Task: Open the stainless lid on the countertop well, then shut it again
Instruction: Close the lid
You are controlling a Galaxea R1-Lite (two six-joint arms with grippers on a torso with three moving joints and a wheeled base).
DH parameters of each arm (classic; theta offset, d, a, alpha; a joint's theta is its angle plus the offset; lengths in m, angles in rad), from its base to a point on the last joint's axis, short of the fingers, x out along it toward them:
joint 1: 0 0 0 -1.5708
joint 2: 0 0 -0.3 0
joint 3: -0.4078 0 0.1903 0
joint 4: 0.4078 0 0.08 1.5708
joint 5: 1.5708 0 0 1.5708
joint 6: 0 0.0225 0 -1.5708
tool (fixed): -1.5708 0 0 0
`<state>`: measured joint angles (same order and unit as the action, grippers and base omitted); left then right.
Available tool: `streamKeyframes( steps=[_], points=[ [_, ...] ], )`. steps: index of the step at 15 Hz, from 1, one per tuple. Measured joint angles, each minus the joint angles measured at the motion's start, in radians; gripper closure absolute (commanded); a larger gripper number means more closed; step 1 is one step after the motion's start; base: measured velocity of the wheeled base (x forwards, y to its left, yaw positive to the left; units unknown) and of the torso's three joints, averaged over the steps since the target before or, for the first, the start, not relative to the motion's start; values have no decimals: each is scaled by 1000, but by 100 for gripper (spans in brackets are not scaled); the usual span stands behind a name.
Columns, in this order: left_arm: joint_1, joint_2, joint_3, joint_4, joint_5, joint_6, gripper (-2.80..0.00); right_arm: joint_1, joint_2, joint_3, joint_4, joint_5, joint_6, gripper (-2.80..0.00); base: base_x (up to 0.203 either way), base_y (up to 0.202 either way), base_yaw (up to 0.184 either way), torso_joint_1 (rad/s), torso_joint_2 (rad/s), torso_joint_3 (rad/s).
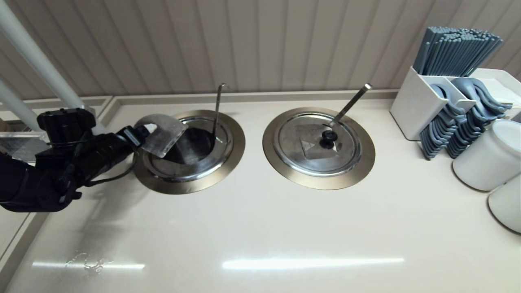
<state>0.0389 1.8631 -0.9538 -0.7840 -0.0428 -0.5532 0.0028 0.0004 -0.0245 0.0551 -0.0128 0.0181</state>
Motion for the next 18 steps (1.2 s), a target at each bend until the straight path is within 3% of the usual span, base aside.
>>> streamKeyframes(
  steps=[5,18],
  points=[
    [0,45,-6,-91,-3,-1,-280,0,0,0,0,0,0,0,0,0,0,0,0,0],
    [-3,43,-8,-91,-36,-11,-280,0,0,0,0,0,0,0,0,0,0,0,0,0]
  ],
)
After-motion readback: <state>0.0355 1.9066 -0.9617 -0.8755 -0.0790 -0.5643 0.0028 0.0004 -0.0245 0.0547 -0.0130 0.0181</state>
